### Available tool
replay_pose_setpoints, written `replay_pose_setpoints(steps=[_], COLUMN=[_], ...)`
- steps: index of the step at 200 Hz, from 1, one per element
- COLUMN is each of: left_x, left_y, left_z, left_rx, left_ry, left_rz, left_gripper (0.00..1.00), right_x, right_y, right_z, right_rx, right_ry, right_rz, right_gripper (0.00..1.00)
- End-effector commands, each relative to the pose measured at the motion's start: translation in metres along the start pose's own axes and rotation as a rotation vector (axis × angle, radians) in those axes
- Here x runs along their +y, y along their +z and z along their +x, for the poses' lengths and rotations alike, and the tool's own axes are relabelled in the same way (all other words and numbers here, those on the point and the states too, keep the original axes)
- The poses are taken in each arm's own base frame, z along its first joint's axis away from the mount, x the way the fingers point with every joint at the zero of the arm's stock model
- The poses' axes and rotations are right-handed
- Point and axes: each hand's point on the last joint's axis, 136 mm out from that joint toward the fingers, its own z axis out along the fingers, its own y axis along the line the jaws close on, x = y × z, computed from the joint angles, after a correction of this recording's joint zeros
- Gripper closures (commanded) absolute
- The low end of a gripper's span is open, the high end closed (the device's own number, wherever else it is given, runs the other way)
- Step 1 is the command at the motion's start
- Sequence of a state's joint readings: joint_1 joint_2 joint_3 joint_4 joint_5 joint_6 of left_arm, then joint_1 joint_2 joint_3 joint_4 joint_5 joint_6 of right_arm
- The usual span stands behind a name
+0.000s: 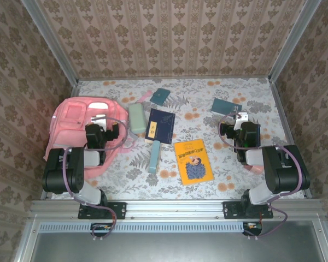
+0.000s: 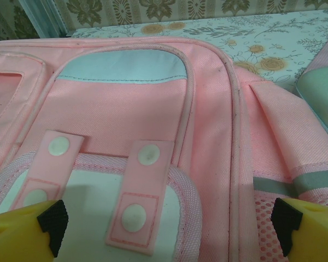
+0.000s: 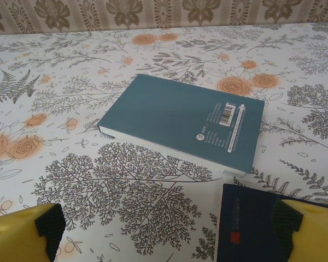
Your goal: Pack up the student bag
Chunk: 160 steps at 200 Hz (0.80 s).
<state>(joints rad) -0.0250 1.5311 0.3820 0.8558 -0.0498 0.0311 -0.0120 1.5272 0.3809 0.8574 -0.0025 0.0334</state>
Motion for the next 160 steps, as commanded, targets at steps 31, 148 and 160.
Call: replay_pose_setpoints(steps=[31,148,160], left_x=[0.002,0.022,0.019], left_y=[0.003,-0.090,-0.098], left_z=[-0.012,-0.075,-0.067], left_rx=[-0.020,0.328,0.343], left_ry=[0.011,-0.461,-0.497], left_rz=[-0.003,-0.109,-0.101], left_gripper=[0.00,0.00,0.00], right_x=[-0.001,0.004,0.017], right_y=[0.003,-0.042,-0.045], right_z=[-0.011,-0.084,-0.089], right_rx=[-0.025,0.088,0.095], right_ry=[0.007,0.447,0.465], right_rz=[0.019,0.035,-0.032], right_gripper=[0.00,0.00,0.00])
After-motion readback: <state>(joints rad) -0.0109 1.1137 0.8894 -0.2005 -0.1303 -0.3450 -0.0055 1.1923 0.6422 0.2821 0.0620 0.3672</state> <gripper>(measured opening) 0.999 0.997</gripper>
